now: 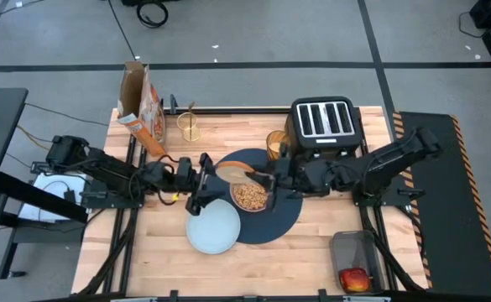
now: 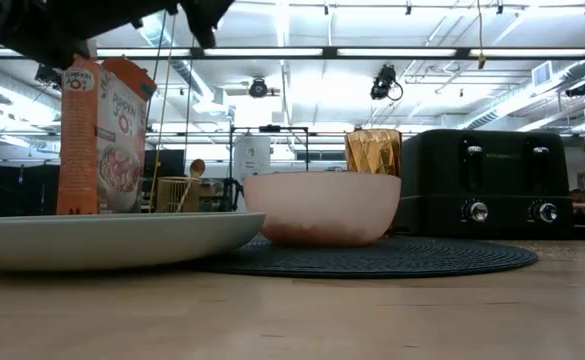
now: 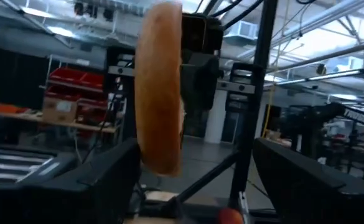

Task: Arrange a breakfast setting
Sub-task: Put the toasted bagel on the blue plate

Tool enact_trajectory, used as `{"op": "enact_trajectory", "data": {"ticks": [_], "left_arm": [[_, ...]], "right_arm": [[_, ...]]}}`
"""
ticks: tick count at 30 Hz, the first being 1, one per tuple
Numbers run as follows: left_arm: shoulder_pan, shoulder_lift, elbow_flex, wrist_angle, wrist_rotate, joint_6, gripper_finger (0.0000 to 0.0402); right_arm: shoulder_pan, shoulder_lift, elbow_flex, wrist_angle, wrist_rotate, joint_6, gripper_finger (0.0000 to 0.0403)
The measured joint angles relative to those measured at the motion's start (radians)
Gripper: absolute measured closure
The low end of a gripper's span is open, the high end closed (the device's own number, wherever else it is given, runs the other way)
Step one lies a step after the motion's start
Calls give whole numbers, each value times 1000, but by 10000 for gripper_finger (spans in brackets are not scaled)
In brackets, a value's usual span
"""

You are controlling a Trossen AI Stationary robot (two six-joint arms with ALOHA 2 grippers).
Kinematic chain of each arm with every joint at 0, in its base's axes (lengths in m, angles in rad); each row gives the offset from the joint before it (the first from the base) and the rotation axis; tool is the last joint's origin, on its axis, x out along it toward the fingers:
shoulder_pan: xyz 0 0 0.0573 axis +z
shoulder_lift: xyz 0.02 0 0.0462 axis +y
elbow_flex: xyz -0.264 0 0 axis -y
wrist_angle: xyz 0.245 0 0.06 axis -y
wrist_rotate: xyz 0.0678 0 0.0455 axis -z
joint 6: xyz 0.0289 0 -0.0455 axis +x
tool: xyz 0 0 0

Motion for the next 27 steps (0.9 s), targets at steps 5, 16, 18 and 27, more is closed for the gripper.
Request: {"op": "enact_trajectory", "data": {"ticks": [5, 16, 18, 27], "left_arm": [[-11, 0, 30, -3, 12, 9, 93], [-11, 0, 79, -1, -7, 13, 245], [-11, 0, 79, -6, -20, 13, 300], [-11, 0, 79, -23, -44, 1, 352]], "right_arm": [[-6, 41, 0, 107, -10, -49, 332], [-6, 99, 0, 279, -13, -125, 332], [-5, 99, 0, 280, -13, -126, 332], [1, 92, 0, 272, -18, -136, 284]]}}
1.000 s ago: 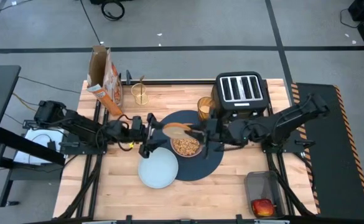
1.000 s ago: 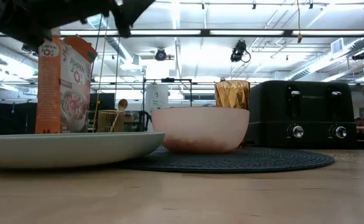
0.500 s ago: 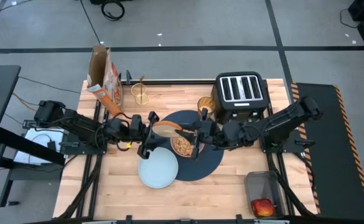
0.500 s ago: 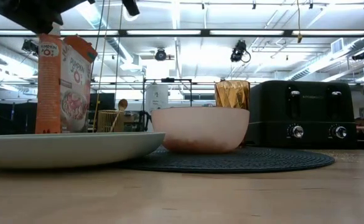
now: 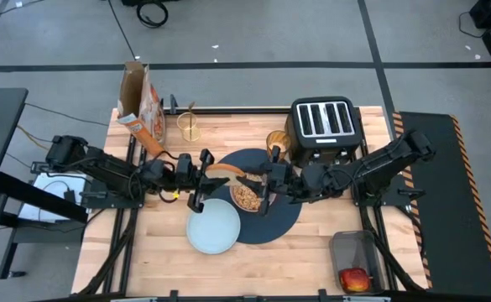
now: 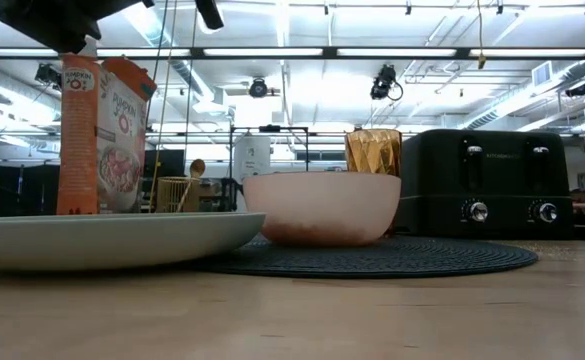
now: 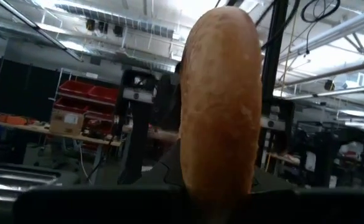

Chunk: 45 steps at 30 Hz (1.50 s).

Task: Arrange a breakfast setting
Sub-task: Put the toasted bagel on the blue plate

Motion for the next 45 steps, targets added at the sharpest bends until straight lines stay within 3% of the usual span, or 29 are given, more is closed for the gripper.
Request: {"op": "enact_trajectory", "data": {"ticks": [6, 12, 17, 23, 27, 32, 36, 40, 45], "left_arm": [[-1, -74, 0, -193, 3, -60, 352], [-32, -244, 0, -619, -19, -137, 352], [-99, -337, 0, -1035, -136, -222, 353], [-197, -312, -1, -1387, -136, -478, 353], [-243, -275, -21, -1418, -71, -633, 346], [-261, -228, -22, -1411, -10, -689, 340], [-240, -187, -22, -1387, 162, -683, 353], [-138, -166, -19, -1359, 369, -687, 353], [45, -150, -8, -1463, 502, -705, 353]], "right_arm": [[37, -74, 0, 4, 27, -50, 196], [96, -126, 0, -64, 138, -93, 129], [117, -128, 0, -194, 150, -33, 113], [110, -128, 0, -319, 148, 99, 117], [98, -128, 0, -341, 148, 127, 119], [90, -128, 0, -341, 143, 131, 119], [87, -128, 0, -348, 139, 135, 119], [79, -128, 0, -353, 139, 172, 119], [60, -128, 0, -359, 139, 195, 119]]}}
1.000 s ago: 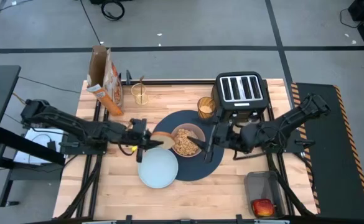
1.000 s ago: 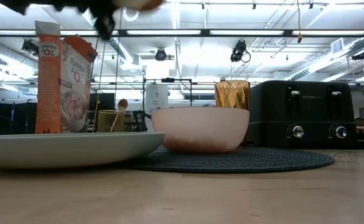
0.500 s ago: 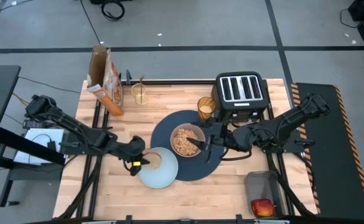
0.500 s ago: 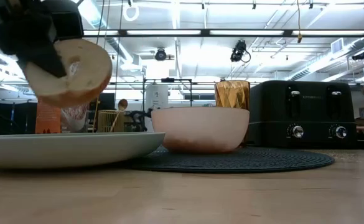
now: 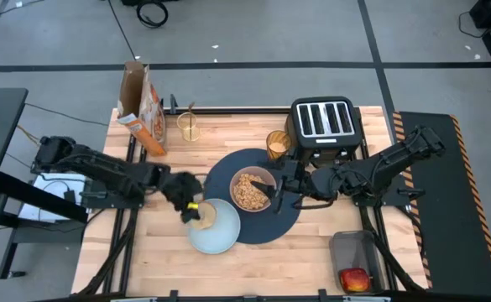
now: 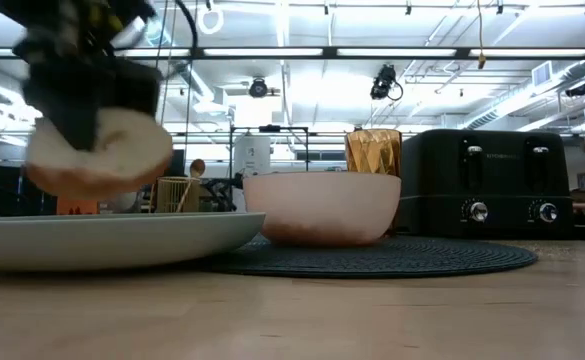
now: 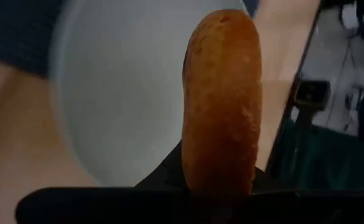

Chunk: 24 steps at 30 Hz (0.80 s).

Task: Arrange a breakfast setting
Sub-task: Put the toasted bagel on the blue plate

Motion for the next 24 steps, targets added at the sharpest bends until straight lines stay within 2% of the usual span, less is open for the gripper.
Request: {"op": "enact_trajectory", "data": {"ticks": [3, 6, 11, 24], "left_arm": [[36, 19, 2, 26, 65, -11, 353], [17, 52, 1, 58, 88, -75, 352], [-41, 131, 0, 131, 26, -148, 349], [-84, 149, 1, 188, -46, -186, 345]], "right_arm": [[-9, 0, 0, -16, 0, 28, 119], [-16, 0, 0, -32, -2, 42, 119], [-21, 1, 0, -64, -5, 60, 119], [-20, 1, 0, -88, -50, 96, 119]]}}
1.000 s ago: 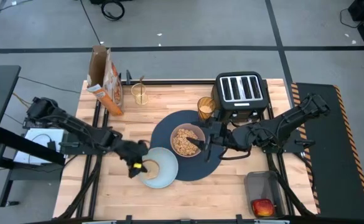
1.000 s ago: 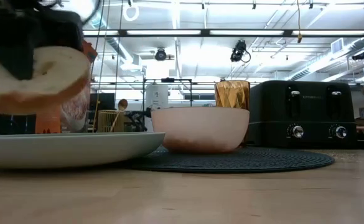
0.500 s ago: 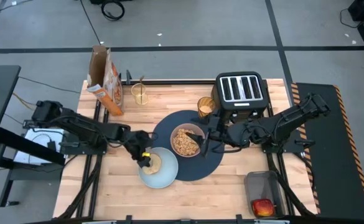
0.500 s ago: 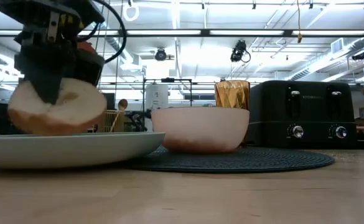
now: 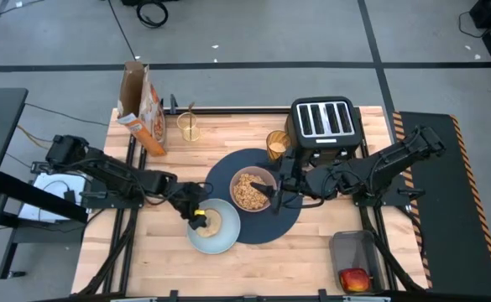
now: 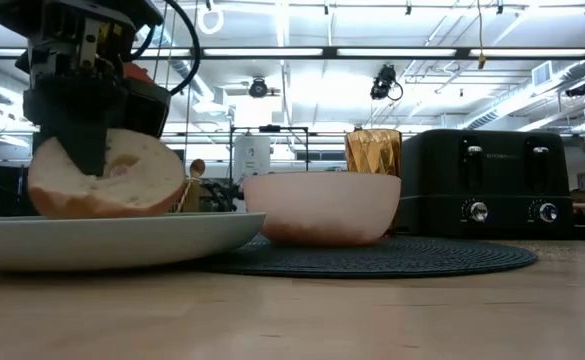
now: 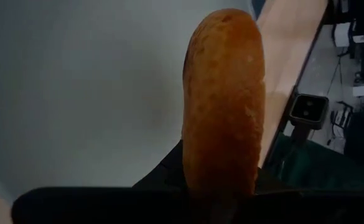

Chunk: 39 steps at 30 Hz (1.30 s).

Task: Arrange a breakfast setting
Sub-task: Put the toasted bagel on the blue plate

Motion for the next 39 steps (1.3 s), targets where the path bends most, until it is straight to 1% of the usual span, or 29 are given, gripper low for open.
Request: {"op": "enact_trajectory", "data": {"ticks": [3, 8, 12, 16, 19, 24, 28, 32, 39], "left_arm": [[-14, 0, 1, 1, -21, -8, 345], [-49, 0, 1, 10, -98, -31, 345], [-72, 0, 1, 15, -118, -42, 345], [-97, 1, 1, 30, -172, -52, 344], [-113, 23, 1, 47, -208, -53, 344], [-137, 67, 1, 69, -222, -85, 344], [-137, 70, 2, 73, -243, -56, 341], [-136, 71, 1, 79, -252, -29, 317], [-136, 72, 0, 79, -251, -17, 239]], "right_arm": [[0, 0, 0, -2, -1, 0, 119], [0, 0, 0, -14, -1, 7, 119], [0, 0, 0, -36, -1, 25, 119], [0, 0, 0, -35, -2, 25, 119], [0, 0, 0, -35, -1, 25, 119], [0, 0, 0, -35, -1, 26, 119], [0, 0, 0, -34, -1, 26, 119], [0, 0, 0, -37, -1, 26, 119], [0, 0, 0, -38, -2, 26, 119]]}}
